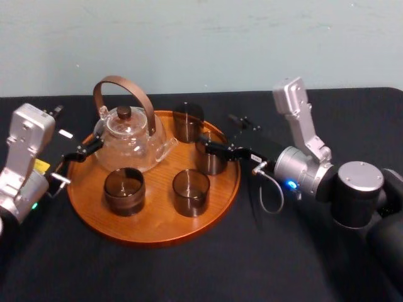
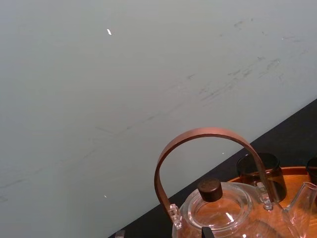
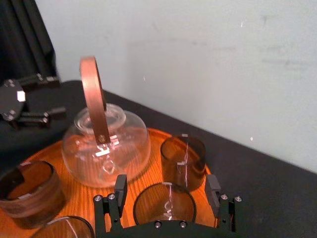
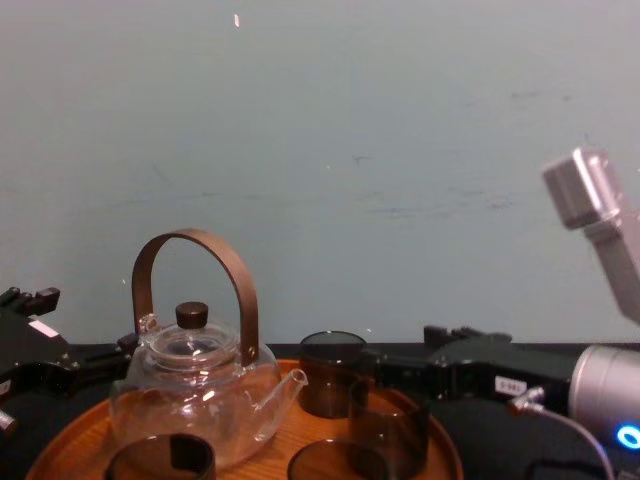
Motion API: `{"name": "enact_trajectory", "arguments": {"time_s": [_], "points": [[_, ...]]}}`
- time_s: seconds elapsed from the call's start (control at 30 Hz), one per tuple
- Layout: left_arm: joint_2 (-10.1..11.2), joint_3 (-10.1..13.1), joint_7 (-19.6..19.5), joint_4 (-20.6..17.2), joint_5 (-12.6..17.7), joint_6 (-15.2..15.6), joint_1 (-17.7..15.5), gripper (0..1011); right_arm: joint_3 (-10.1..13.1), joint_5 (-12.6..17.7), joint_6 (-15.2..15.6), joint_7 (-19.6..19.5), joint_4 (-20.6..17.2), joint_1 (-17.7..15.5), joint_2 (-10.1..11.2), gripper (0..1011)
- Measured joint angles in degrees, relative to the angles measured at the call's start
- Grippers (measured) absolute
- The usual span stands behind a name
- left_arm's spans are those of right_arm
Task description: Pick up the glass from the table and place it on the tray.
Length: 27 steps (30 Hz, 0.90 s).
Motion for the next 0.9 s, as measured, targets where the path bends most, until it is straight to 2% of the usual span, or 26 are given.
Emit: {"name": "enact_trajectory", "arguments": {"time_s": [0.17,0.2,0.4,0.63,0.9], "points": [[0.0,0.0,0.0,0.0,0.0,0.0,0.0,1001,1.3,1.5,-0.4,0.0,-6.3,-2.9,2.3,1002],[0.0,0.0,0.0,0.0,0.0,0.0,0.0,1001,1.3,1.5,-0.4,0.0,-6.3,-2.9,2.3,1002],[0.0,0.0,0.0,0.0,0.0,0.0,0.0,1001,3.2,3.5,-1.0,-0.6,-11.9,-6.7,5.2,1002],[0.0,0.0,0.0,0.0,0.0,0.0,0.0,1001,5.3,5.1,-2.4,-1.4,-15.0,-10.1,7.6,1002],[0.0,0.0,0.0,0.0,0.0,0.0,0.0,1001,7.8,6.3,-3.9,-2.3,-16.6,-13.1,9.4,1002]]}}
